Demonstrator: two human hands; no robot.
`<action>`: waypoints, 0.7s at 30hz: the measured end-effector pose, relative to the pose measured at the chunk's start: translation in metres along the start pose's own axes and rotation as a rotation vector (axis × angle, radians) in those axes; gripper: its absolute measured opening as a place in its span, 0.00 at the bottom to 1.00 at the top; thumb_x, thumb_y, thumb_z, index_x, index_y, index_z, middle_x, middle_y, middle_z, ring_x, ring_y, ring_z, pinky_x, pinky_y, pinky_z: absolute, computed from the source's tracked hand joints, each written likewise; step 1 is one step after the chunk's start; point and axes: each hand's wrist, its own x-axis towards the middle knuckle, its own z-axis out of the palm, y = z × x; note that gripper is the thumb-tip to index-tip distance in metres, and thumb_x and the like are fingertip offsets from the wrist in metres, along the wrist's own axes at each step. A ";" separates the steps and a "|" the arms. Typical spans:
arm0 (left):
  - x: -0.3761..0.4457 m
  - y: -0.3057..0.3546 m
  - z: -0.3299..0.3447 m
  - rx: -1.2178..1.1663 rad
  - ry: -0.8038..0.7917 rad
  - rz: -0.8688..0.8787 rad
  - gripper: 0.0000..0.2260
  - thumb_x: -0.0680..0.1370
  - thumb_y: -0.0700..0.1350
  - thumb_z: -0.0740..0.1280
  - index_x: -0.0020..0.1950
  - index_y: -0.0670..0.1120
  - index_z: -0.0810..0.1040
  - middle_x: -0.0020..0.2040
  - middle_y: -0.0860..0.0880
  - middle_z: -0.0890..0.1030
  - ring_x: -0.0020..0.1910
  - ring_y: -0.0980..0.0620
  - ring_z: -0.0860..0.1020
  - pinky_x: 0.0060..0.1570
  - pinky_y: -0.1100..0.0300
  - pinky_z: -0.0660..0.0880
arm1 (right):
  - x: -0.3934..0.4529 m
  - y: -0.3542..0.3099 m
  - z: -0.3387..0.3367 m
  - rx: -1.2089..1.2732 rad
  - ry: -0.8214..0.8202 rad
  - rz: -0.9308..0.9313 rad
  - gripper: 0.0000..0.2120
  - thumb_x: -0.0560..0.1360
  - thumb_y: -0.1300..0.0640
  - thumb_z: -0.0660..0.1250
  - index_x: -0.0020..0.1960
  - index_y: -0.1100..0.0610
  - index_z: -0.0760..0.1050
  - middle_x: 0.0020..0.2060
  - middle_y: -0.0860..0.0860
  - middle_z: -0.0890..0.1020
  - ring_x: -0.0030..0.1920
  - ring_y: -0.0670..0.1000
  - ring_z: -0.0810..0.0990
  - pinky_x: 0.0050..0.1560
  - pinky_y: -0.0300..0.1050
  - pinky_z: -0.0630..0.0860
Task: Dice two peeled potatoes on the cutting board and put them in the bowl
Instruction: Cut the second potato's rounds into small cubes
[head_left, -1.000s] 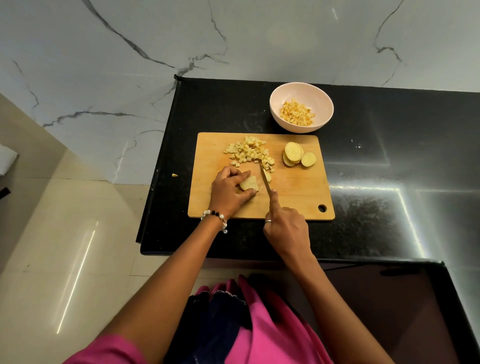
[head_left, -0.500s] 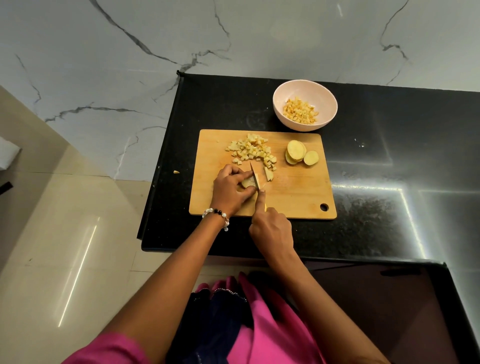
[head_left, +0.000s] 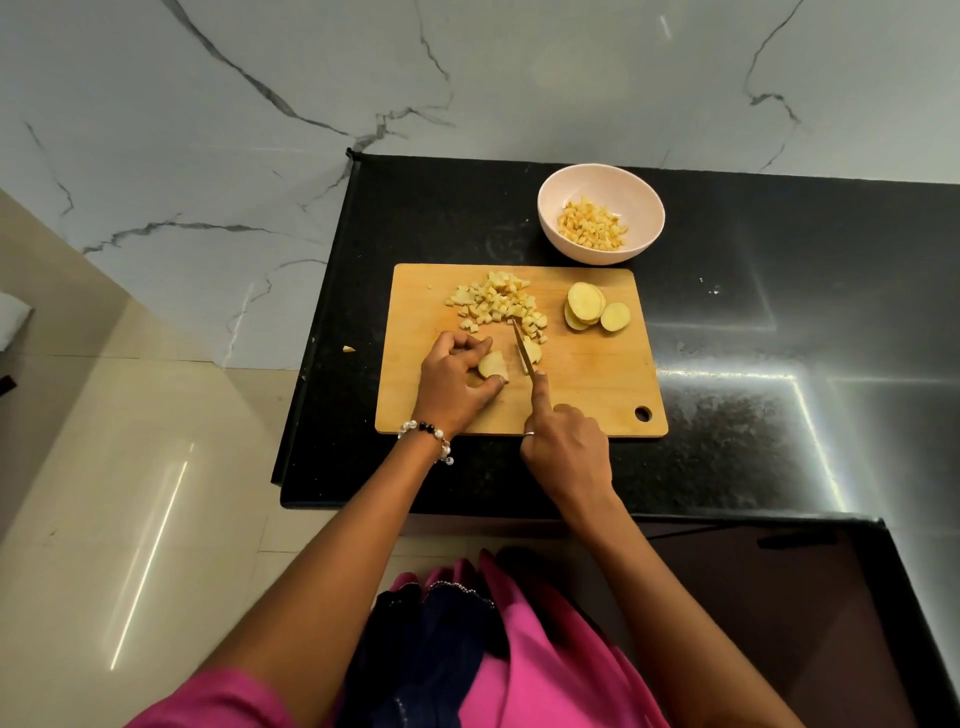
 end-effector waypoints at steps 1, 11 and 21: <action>0.000 -0.001 -0.001 -0.002 -0.003 -0.006 0.22 0.69 0.43 0.76 0.61 0.40 0.78 0.56 0.46 0.74 0.53 0.53 0.74 0.56 0.71 0.66 | 0.000 0.002 -0.002 0.025 0.003 0.007 0.29 0.80 0.57 0.53 0.78 0.56 0.46 0.46 0.58 0.79 0.42 0.59 0.77 0.35 0.47 0.64; 0.001 -0.001 -0.001 -0.002 0.003 0.009 0.18 0.69 0.41 0.75 0.57 0.38 0.80 0.55 0.45 0.75 0.51 0.52 0.76 0.56 0.68 0.69 | -0.012 -0.016 0.000 0.107 -0.060 -0.022 0.28 0.80 0.56 0.51 0.78 0.56 0.46 0.44 0.57 0.78 0.39 0.56 0.75 0.35 0.47 0.65; 0.000 -0.003 0.001 -0.053 0.019 -0.009 0.16 0.69 0.39 0.75 0.55 0.37 0.81 0.53 0.44 0.76 0.48 0.55 0.74 0.50 0.81 0.65 | -0.011 -0.026 0.008 -0.026 -0.086 -0.047 0.31 0.78 0.62 0.54 0.77 0.61 0.44 0.47 0.60 0.78 0.42 0.61 0.79 0.34 0.48 0.65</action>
